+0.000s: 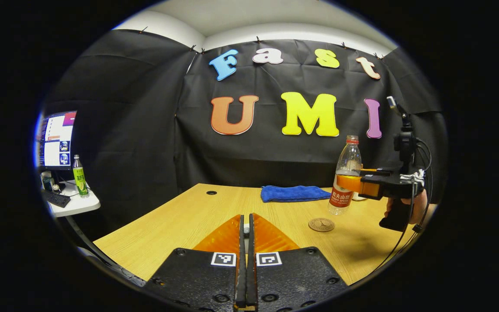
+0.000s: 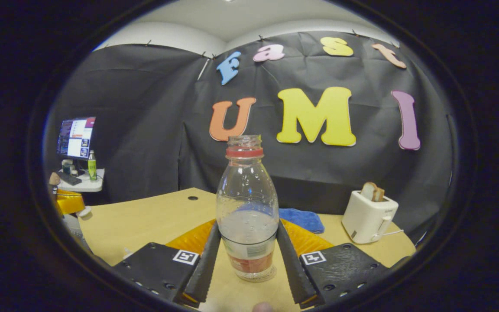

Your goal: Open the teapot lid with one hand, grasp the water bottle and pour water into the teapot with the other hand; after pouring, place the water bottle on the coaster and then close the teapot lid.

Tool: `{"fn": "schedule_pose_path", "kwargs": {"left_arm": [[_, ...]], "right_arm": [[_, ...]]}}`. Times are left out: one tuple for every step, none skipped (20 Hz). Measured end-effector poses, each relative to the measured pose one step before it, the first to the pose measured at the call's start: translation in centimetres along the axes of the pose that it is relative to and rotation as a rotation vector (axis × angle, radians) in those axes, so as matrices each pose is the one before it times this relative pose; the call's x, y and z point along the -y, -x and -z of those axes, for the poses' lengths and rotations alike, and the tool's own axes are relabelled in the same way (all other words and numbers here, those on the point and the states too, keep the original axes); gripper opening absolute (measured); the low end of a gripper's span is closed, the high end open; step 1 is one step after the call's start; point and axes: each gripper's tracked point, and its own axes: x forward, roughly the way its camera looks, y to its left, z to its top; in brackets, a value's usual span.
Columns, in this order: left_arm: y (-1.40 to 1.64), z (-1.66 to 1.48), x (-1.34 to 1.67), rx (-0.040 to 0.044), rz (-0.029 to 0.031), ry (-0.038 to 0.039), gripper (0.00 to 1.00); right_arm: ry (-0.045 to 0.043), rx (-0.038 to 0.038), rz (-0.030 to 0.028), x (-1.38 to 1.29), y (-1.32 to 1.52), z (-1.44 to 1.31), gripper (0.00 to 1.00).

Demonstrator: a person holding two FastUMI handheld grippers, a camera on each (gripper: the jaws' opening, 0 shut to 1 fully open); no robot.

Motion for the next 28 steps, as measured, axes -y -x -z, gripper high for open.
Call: {"fn": "schedule_pose_path", "kwargs": {"left_arm": [[0.008, -0.006, 0.081, -0.00007, 0.00084, -0.00274, 0.03], [0.045, -0.029, -0.021, 0.00149, 0.00060, -0.00138, 0.03], [-0.015, -0.006, -0.019, 0.00041, -0.00087, -0.00039, 0.03], [0.017, 0.007, -0.060, 0.00073, -0.00128, 0.00049, 0.03], [0.071, -0.018, -0.090, -0.00019, -0.00128, -0.00079, 0.03], [-0.042, -0.001, -0.085, 0.00036, -0.00278, -0.00202, 0.03], [-0.060, 0.047, -0.166, -0.00181, -0.00225, -0.00067, 0.03], [-0.019, 0.074, -0.054, -0.00102, -0.00209, 0.00046, 0.03], [-0.068, 0.105, -0.099, -0.00287, -0.00229, 0.00003, 0.03], [0.072, 0.077, -0.059, -0.00164, -0.00192, -0.00089, 0.03], [-0.027, 0.045, -0.053, -0.00175, -0.00202, -0.00044, 0.03], [-0.042, 0.020, -0.161, -0.00084, -0.00127, 0.00036, 0.03], [0.001, 0.032, -0.098, -0.00105, -0.00109, 0.00117, 0.03], [-0.005, 0.049, -0.052, -0.00157, -0.00120, 0.00107, 0.03], [-0.052, 0.106, -0.014, -0.00234, -0.00059, -0.00054, 0.03], [-0.031, 0.007, -0.077, -0.00044, -0.00228, 0.00053, 0.03], [-0.060, 0.045, -0.066, -0.00072, -0.00052, 0.00143, 0.03], [0.012, 0.017, 0.099, -0.00123, 0.00049, 0.00131, 0.03], [-0.005, 0.035, -0.017, -0.00078, 0.00005, 0.00091, 0.03], [-0.012, -0.047, 0.027, 0.00052, 0.00112, -0.00058, 0.03], [0.008, 0.007, 0.031, 0.00069, -0.00023, -0.00143, 0.03], [-0.020, -0.045, -0.039, 0.00048, -0.00022, -0.00039, 0.03], [0.002, 0.002, -0.014, 0.00076, 0.00066, -0.00017, 0.03], [0.049, 0.026, 0.097, -0.00006, -0.00050, -0.00087, 0.03], [0.028, -0.038, -0.023, 0.00168, 0.00014, -0.00016, 0.03], [0.042, -0.045, 0.044, -0.00010, 0.00051, 0.00201, 0.03], [-0.012, -0.033, 0.106, 0.00149, 0.00264, 0.00033, 0.03], [-0.020, -0.023, 0.049, 0.00064, 0.00112, -0.00171, 0.03]], "right_arm": [[-0.02461, -0.00661, 0.00415, 0.536, -0.754, 0.542, 0.71], [-0.02003, -0.01022, 0.00701, 0.508, -0.692, 0.574, 0.71], [-0.01697, -0.00149, 0.00615, 0.422, -0.824, 0.504, 0.71], [-0.00583, -0.00694, 0.01286, 0.438, -0.696, 0.613, 0.71], [0.00014, -0.00526, 0.00929, 0.313, -0.596, 0.471, 0.70], [0.00271, -0.00694, 0.00284, 0.036, -0.469, 0.363, 0.70], [0.00362, -0.00700, 0.00081, -0.027, -0.492, 0.287, 0.71], [0.00278, -0.00815, -0.00429, -0.170, -0.389, 0.438, 0.71], [0.00664, -0.01213, 0.00032, -0.066, -0.407, 0.346, 0.71], [0.00193, -0.00765, -0.00324, -0.083, -0.407, 0.368, 0.70], [-0.00244, -0.00654, -0.00242, -0.025, -0.304, 0.258, 0.71], [-0.00225, -0.00599, -0.00252, -0.112, -0.103, 0.287, 0.71], [-0.00009, -0.00486, -0.00148, -0.039, -0.265, 0.124, 0.72], [0.00693, -0.00167, 0.00151, 0.285, -0.034, 0.079, 0.72], [-0.00031, 0.00627, 0.00068, -0.060, -0.025, -0.191, 0.72], [-0.00080, -0.00026, 0.00241, -0.023, 0.112, 0.183, 0.73], [0.00067, -0.00189, 0.00044, -0.035, 0.116, 0.030, 0.72], [-0.00287, 0.00151, -0.00012, -0.027, -0.050, -0.023, 0.73], [-0.00317, 0.00011, -0.00026, 0.010, 0.027, -0.048, 0.74], [-0.00031, 0.00001, 0.00149, 0.075, -0.097, 0.114, 0.74], [0.00465, -0.00629, 0.00499, -0.100, -0.050, 0.014, 0.75], [0.00992, -0.00469, 0.00924, 0.044, 0.066, 0.134, 0.75], [0.00520, 0.00026, -0.00244, -0.125, -0.097, -0.099, 0.76], [0.00306, -0.00259, -0.00640, -0.221, -0.095, 0.205, 0.77], [-0.00087, -0.00428, -0.00360, -0.179, 0.014, 0.097, 0.89], [0.00166, -0.00163, -0.00130, -0.004, 0.223, -0.059, 0.94], [0.00487, -0.00139, -0.00422, 0.046, 0.049, 0.029, 0.98], [0.00300, 0.00044, 0.00129, 0.247, 0.124, 0.086, 0.98]]}}
